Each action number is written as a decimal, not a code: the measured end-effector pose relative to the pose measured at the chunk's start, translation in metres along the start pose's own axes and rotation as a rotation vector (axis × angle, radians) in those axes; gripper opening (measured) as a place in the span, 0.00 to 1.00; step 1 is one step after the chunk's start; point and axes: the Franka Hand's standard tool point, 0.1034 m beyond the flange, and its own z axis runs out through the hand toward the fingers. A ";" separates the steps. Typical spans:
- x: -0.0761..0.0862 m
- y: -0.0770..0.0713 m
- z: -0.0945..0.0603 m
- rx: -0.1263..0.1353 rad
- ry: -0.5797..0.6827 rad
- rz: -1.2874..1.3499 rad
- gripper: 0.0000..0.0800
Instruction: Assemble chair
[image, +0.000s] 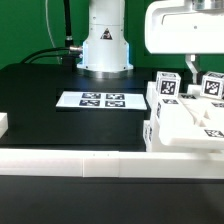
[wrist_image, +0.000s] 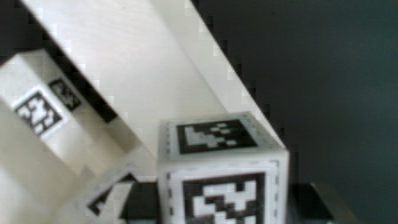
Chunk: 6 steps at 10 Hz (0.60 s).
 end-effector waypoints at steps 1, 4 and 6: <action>0.000 -0.001 0.000 0.002 0.002 0.072 0.36; 0.004 -0.001 -0.001 0.025 0.005 0.238 0.36; 0.004 -0.001 -0.001 0.028 0.001 0.277 0.36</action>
Offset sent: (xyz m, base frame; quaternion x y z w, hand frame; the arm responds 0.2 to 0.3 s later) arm -0.0024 -0.0087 -0.0057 0.0244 0.0075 0.1203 0.9924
